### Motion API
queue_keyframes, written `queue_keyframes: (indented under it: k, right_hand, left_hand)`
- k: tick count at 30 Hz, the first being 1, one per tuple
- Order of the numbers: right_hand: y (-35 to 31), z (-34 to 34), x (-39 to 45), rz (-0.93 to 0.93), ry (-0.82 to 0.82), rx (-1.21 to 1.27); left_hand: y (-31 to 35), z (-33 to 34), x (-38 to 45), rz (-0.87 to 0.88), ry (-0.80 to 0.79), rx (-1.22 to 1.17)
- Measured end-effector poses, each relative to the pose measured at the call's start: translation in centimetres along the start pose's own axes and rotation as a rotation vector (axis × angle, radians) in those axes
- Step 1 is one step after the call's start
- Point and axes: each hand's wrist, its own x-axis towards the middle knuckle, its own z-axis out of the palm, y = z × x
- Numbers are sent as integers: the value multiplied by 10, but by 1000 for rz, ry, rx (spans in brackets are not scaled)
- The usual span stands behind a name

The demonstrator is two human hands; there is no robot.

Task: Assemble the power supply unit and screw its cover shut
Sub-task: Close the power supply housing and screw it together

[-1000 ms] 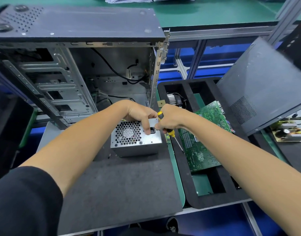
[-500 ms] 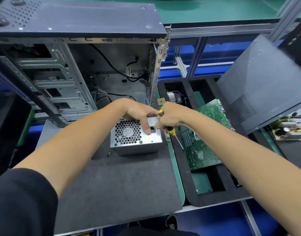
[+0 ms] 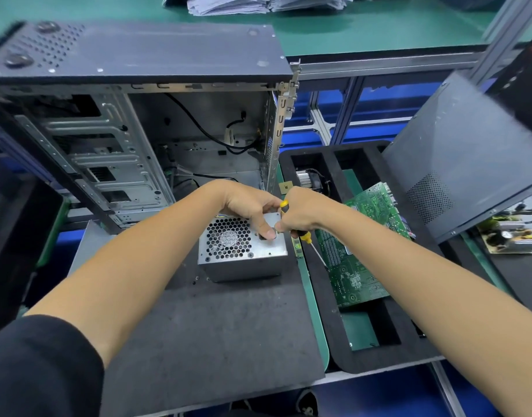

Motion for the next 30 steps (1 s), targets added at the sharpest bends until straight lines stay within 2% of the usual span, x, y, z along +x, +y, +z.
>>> queue_keyframes:
  k: [5, 8, 10, 13, 16, 21, 30]
  right_hand:
    - [-2, 1, -2, 9, 46, -30]
    - [-3, -4, -6, -15, 88, -73]
    - [0, -17, -13, -43, 189, -49]
    - [0, -45, -30, -138, 388, 210]
    - [-8, -59, -48, -296, 491, 443]
    - [-21, -44, -53, -359, 482, 491]
    - [-24, -30, -46, -384, 521, 361]
  left_hand:
    - [4, 7, -1, -85, 93, 266]
    - [0, 6, 1, -85, 128, 259]
    - [-3, 7, 1, -108, 127, 245]
    - [-4, 8, 1, -121, 142, 200]
    - [-5, 8, 2, -99, 158, 169]
    - [-8, 10, 2, -95, 196, 166]
    - [-8, 11, 2, -98, 210, 167]
